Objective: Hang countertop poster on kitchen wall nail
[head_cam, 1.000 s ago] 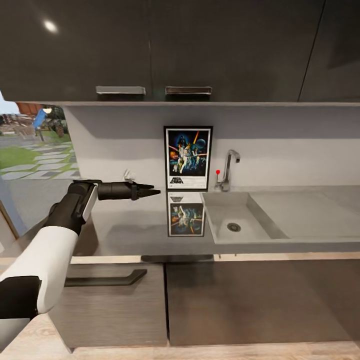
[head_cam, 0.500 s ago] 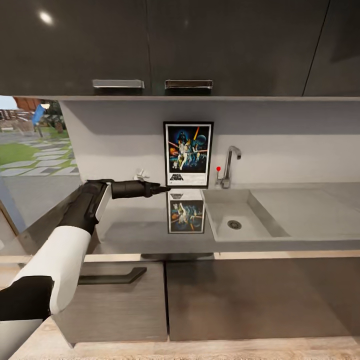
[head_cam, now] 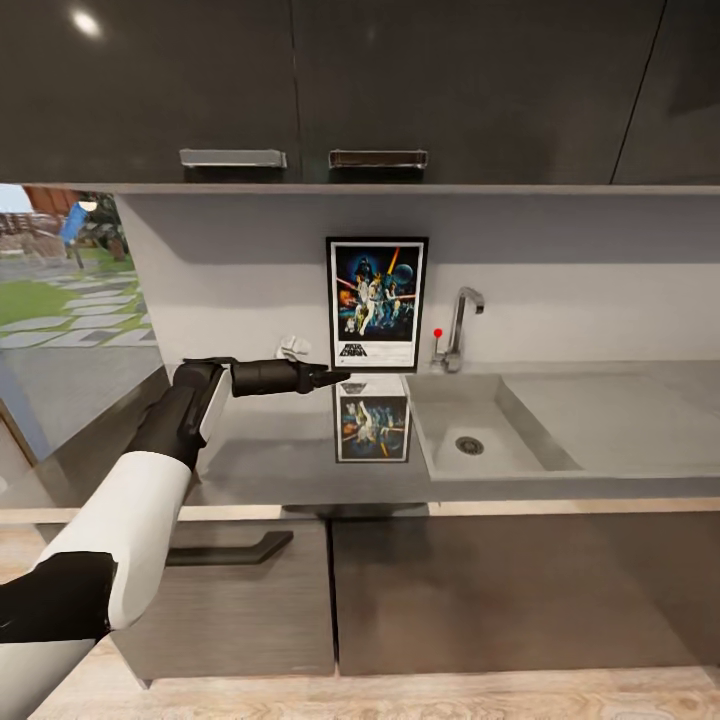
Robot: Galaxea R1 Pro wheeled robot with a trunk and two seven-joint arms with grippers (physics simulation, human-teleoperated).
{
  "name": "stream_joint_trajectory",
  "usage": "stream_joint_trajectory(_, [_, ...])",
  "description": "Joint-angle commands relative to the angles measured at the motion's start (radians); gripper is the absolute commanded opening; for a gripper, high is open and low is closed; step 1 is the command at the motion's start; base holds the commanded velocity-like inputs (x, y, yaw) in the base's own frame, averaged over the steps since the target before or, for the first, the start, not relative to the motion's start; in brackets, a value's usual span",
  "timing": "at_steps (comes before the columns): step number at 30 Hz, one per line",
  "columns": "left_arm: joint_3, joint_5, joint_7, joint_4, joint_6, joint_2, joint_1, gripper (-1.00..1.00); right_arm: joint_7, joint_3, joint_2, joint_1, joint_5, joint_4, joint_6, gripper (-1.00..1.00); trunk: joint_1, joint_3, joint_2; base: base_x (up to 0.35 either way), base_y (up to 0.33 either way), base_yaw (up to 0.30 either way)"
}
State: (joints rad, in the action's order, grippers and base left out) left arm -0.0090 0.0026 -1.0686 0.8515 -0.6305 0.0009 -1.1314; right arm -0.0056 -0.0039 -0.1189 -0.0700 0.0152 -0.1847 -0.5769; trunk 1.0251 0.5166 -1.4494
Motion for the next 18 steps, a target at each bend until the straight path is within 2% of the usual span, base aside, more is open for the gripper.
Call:
stream_joint_trajectory(1, [0.0, 0.0, -0.003, 0.001, -0.008, 0.0, -0.001, 1.0, -0.001, 0.0, 0.0, -0.001, 0.002, 0.001, -0.003, 1.0, 0.0, 0.001, -0.001, 0.0, 0.0, 0.0])
stream_joint_trajectory(8, [0.0, 0.0, -0.006, 0.002, -0.008, 0.001, -0.001, 1.0, -0.001, -0.001, -0.001, -0.001, 0.002, 0.001, -0.003, 1.0, 0.0, 0.002, -0.001, 0.035, 0.0, 0.0])
stream_joint_trajectory(18, [0.002, 0.0, -0.008, 0.003, -0.008, 0.002, -0.001, 1.0, -0.002, -0.002, -0.023, -0.001, -0.001, 0.031, -0.003, 1.0, 0.0, 0.002, -0.001, 0.278, 0.0, 0.0])
